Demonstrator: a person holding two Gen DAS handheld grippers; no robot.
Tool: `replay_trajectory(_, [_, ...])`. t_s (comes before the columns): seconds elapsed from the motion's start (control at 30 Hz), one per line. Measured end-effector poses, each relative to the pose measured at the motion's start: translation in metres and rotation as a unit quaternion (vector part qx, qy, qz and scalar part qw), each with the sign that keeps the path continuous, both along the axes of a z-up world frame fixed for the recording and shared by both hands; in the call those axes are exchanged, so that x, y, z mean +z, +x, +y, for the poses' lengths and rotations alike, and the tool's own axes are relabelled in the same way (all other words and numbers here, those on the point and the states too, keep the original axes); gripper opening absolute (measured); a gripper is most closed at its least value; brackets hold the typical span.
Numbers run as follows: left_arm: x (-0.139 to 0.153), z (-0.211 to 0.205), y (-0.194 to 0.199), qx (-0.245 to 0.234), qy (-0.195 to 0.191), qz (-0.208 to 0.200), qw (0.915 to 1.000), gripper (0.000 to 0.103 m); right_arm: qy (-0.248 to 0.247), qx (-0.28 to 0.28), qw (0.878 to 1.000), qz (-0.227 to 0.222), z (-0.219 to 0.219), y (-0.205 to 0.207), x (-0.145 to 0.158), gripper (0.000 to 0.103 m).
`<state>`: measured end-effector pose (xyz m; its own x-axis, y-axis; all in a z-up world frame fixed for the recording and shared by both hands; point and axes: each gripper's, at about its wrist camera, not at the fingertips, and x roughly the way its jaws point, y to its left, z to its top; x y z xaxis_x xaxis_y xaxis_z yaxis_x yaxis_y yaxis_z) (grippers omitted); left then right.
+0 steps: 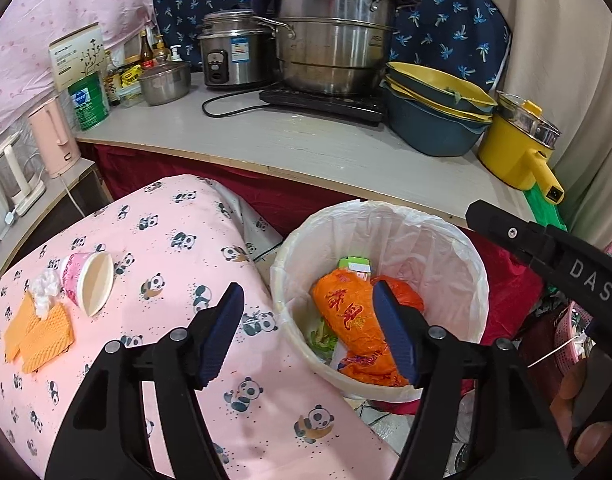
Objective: Collect trash
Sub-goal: 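Open both tools to drop the wrappers into the bin, then move both tools back to the sponges and tissue on the table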
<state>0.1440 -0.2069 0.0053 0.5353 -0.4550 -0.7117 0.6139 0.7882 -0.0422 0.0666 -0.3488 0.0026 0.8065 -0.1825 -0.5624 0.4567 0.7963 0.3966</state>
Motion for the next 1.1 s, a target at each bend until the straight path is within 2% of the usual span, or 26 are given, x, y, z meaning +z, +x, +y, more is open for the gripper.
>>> replay_trajectory(0.4, [0.007, 0.043, 0.007, 0.045, -0.012, -0.006, 0.9989, 0.068, -0.020, 0.035, 0.999, 0.001, 0.038, 0.012, 0.012, 0.026])
replay_trajectory(0.53, [0.008, 0.063, 0.010, 0.065, -0.016, -0.006, 0.9977, 0.069, -0.027, 0.051, 0.998, 0.001, 0.054, 0.017, 0.015, 0.031])
replay_trajectory(1.1, [0.003, 0.173, 0.025, 0.163, -0.028, -0.003, 0.9863, 0.074, -0.048, 0.138, 0.989, 0.016, 0.148, 0.050, 0.017, 0.033])
